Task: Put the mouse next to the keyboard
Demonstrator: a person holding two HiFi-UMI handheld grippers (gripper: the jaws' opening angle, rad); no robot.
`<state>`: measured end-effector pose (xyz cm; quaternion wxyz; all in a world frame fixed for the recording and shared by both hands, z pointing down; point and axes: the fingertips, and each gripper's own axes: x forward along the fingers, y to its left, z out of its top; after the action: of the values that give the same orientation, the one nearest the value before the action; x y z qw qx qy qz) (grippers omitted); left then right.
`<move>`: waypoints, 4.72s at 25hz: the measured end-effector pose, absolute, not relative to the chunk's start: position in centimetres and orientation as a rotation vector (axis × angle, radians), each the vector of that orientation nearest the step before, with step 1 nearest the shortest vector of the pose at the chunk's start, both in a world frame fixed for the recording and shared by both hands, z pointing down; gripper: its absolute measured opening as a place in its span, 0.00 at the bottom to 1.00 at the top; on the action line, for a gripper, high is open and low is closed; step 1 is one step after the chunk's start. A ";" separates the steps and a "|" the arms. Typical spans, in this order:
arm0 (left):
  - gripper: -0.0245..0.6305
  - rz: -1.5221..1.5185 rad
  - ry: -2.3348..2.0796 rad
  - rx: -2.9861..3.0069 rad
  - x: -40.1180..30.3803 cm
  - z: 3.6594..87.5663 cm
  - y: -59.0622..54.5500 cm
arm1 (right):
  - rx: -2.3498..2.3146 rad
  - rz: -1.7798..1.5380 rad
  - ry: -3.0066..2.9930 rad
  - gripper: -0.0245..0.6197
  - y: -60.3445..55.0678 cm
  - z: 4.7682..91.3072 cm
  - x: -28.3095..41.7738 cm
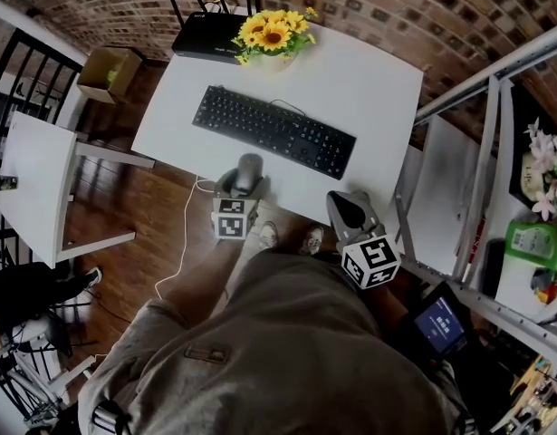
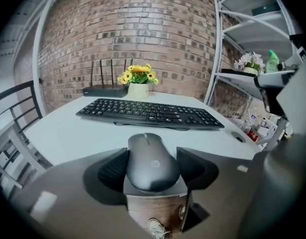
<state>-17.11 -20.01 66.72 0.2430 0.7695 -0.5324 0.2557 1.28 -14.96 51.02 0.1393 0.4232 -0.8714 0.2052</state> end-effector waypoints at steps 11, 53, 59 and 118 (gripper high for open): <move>0.53 0.765 -1.404 2.088 -17.1 67.0 -20.3 | 1.248 0.600 -2.512 0.06 -14.4 51.1 1.5; 0.50 0.897 -1.199 2.222 -13.0 66.8 -21.5 | 1.377 0.615 -2.499 0.06 -14.7 51.0 4.2; 0.51 0.997 -1.166 2.202 -12.9 68.2 -21.9 | 1.377 0.618 -2.498 0.06 -14.6 51.0 4.2; 0.48 0.973 -0.983 2.133 15.0 67.0 -22.2 | 1.592 0.730 -2.355 0.06 -11.7 51.7 15.4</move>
<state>15.04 -22.18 66.99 0.2953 0.8018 -0.3693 0.3656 15.41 -11.70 51.68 0.1032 0.5395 -0.7982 0.2474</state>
